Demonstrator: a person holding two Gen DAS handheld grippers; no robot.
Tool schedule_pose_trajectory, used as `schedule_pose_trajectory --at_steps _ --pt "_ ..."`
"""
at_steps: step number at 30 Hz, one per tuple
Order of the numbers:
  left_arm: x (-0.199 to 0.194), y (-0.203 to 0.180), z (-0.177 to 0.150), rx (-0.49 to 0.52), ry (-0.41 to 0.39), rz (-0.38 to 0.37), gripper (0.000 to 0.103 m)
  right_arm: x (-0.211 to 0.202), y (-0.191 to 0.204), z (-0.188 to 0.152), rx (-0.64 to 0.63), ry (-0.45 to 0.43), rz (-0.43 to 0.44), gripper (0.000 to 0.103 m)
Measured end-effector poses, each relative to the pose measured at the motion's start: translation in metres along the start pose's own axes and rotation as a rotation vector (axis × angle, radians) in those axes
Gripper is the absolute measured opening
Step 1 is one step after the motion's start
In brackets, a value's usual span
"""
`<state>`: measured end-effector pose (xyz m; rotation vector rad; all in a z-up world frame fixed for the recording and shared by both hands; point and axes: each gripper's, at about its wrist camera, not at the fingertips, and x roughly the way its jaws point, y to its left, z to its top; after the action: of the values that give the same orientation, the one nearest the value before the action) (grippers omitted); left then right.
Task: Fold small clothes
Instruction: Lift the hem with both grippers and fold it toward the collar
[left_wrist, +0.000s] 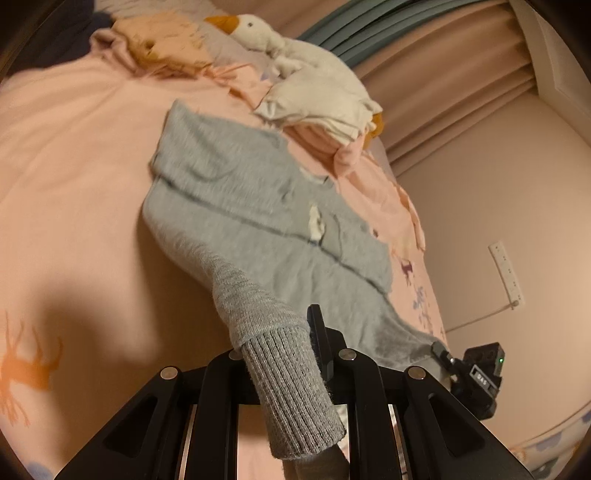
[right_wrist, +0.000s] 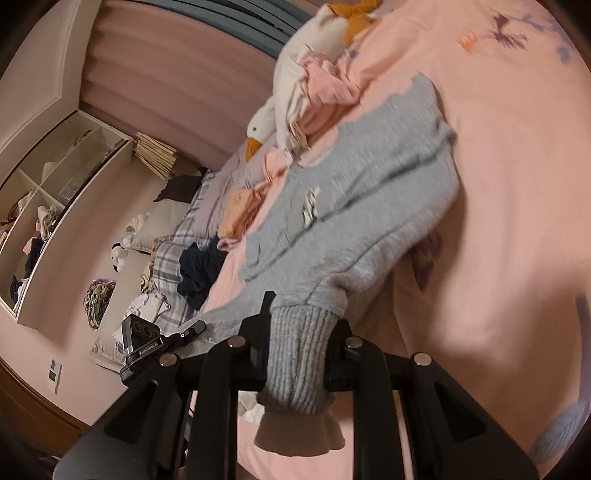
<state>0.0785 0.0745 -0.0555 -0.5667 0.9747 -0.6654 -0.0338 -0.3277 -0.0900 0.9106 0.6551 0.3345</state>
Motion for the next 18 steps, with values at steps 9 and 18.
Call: schedule_pose_trajectory --at_steps 9,18 --pt "0.008 -0.014 0.036 0.033 -0.034 0.004 0.014 0.009 0.021 0.041 -0.068 -0.043 0.009 0.020" --pt "0.035 -0.021 0.088 0.028 -0.035 0.005 0.014 0.028 0.021 0.094 -0.062 -0.089 -0.008 0.020"
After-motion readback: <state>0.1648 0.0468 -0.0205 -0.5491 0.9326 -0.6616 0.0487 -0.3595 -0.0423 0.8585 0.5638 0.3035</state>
